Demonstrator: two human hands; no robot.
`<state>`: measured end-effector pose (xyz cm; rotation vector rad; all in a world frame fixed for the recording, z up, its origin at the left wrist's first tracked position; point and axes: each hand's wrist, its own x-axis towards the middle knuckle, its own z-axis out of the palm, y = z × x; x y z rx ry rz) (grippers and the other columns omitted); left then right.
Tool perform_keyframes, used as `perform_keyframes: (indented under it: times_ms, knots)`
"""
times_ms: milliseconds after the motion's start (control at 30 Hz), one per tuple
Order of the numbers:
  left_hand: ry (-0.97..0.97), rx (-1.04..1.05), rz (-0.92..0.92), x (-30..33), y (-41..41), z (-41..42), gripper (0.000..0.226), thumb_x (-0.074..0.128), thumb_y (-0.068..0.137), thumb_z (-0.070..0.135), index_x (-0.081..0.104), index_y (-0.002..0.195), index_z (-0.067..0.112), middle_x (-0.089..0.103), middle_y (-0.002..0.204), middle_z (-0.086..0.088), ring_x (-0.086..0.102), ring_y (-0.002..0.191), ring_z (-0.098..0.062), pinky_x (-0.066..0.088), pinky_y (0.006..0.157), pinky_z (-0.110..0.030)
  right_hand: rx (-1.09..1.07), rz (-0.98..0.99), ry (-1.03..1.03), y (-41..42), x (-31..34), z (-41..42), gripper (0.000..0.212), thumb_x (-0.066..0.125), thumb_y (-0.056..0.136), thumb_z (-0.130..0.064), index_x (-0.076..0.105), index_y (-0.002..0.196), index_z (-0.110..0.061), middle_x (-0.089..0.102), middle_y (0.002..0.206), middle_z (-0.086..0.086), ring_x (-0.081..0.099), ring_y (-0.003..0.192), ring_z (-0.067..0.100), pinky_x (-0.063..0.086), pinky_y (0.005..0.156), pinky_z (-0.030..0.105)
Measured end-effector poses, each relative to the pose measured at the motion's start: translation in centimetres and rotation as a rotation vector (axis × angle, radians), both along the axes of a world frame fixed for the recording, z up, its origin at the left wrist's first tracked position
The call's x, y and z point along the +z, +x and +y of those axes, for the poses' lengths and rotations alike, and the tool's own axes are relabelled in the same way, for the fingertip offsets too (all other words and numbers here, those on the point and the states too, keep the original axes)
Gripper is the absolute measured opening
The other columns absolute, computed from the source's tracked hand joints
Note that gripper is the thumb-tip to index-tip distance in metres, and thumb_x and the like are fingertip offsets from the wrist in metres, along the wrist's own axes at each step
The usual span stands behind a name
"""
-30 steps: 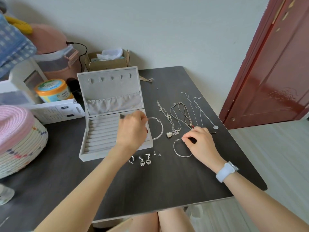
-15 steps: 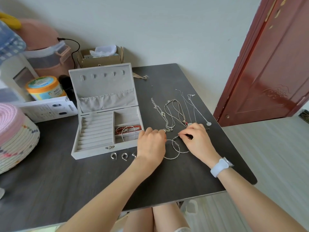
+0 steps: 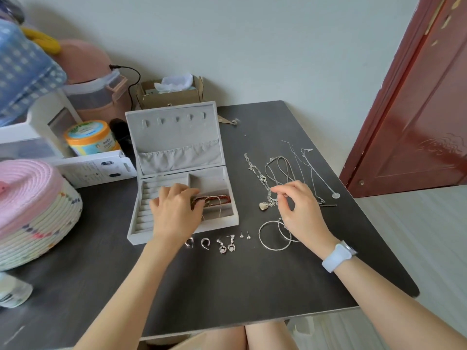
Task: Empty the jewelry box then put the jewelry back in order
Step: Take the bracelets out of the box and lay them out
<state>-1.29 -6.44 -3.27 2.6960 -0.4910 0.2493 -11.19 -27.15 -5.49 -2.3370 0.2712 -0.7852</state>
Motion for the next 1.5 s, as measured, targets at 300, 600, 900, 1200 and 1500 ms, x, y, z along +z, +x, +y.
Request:
perform_keyframes:
  times_ms: [300,600,900,1200,1500]
  knots:
    - [0.09,-0.192,0.007,-1.3,0.9,-0.3,0.03,0.047,0.09,0.025,0.06,0.117,0.029,0.046,0.129,0.008,0.027,0.126,-0.02,0.013,0.1,-0.036,0.186,0.362,-0.238,7.1,2.6,4.2,0.022,0.049,0.09,-0.019,0.068,0.1,-0.018,0.055,0.109,0.007,0.04,0.11,0.026,0.038,0.093,0.036]
    - [0.123,-0.202,-0.056,-0.7,1.6,-0.3,0.034,0.047,0.091,0.028,0.053,0.124,0.027,0.06,0.119,0.006,0.034,0.12,-0.02,0.015,0.09,-0.036,0.202,0.571,-0.438,8.7,3.7,5.6,0.021,0.051,0.089,-0.027,0.068,0.096,-0.017,0.052,0.111,0.008,0.038,0.112,0.028,0.037,0.094,0.039]
    - [-0.194,-0.272,-0.053,-0.3,1.2,-0.2,0.023,0.056,0.087,0.014,0.068,0.104,0.023,0.068,0.094,0.004,0.053,0.098,-0.017,0.027,0.086,-0.028,0.199,0.554,-0.291,8.6,3.1,5.3,0.021,0.052,0.089,-0.024,0.066,0.102,-0.016,0.052,0.109,0.01,0.04,0.11,0.028,0.037,0.093,0.037]
    - [-0.796,-0.175,0.281,3.5,-2.6,5.7,0.024,0.063,0.083,0.005,0.069,0.078,0.028,0.068,0.071,0.014,0.058,0.068,-0.002,0.044,0.066,-0.006,0.4,0.496,-0.417,6.9,3.7,5.4,0.015,0.058,0.085,-0.032,0.068,0.092,-0.023,0.04,0.084,-0.009,0.037,0.097,0.015,0.029,0.085,0.032]
    - [-0.816,-0.128,0.37,3.4,-4.1,6.4,0.02,0.061,0.084,0.003,0.069,0.079,0.02,0.064,0.06,0.013,0.054,0.052,0.002,0.041,0.056,-0.006,0.643,0.784,-0.821,8.5,6.2,7.2,0.022,0.047,0.084,-0.011,0.065,0.093,-0.018,0.068,0.098,0.003,0.056,0.086,0.025,0.041,0.082,0.033]
